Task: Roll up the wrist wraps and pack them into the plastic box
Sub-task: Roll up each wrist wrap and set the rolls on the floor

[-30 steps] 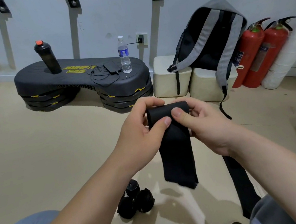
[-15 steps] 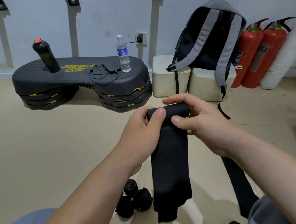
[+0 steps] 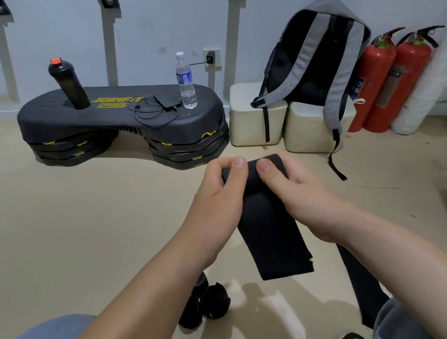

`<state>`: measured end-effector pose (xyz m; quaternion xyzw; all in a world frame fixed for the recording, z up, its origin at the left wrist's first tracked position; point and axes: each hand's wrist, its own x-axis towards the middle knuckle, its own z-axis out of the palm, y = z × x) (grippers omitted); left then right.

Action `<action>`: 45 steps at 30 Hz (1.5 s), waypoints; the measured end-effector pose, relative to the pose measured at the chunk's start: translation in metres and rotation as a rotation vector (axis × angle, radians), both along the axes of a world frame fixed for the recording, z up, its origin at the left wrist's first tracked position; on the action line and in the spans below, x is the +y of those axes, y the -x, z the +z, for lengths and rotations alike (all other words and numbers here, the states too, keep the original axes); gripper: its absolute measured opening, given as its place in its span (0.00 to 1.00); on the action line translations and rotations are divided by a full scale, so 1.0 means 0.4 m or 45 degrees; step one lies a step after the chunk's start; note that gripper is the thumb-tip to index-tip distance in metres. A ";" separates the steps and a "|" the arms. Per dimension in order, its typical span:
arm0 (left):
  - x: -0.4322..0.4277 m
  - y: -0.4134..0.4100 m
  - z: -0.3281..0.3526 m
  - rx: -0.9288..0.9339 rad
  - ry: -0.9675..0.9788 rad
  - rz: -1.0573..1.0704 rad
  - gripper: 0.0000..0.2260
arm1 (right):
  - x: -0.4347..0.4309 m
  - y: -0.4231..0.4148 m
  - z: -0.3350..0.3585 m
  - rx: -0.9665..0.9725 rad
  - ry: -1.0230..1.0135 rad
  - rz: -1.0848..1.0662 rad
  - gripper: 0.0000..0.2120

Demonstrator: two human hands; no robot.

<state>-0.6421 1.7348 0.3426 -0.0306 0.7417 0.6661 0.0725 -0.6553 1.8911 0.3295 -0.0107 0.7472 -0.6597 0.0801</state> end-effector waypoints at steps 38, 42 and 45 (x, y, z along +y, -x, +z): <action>-0.028 0.003 0.001 0.114 -0.227 -0.141 0.12 | 0.008 0.003 0.044 -0.232 0.236 0.256 0.28; -0.035 0.005 -0.008 0.142 -0.233 -0.226 0.18 | 0.015 0.004 0.037 -0.180 0.224 0.187 0.21; -0.041 0.020 -0.013 0.115 -0.246 -0.158 0.24 | 0.017 0.002 0.027 -0.093 0.334 0.166 0.20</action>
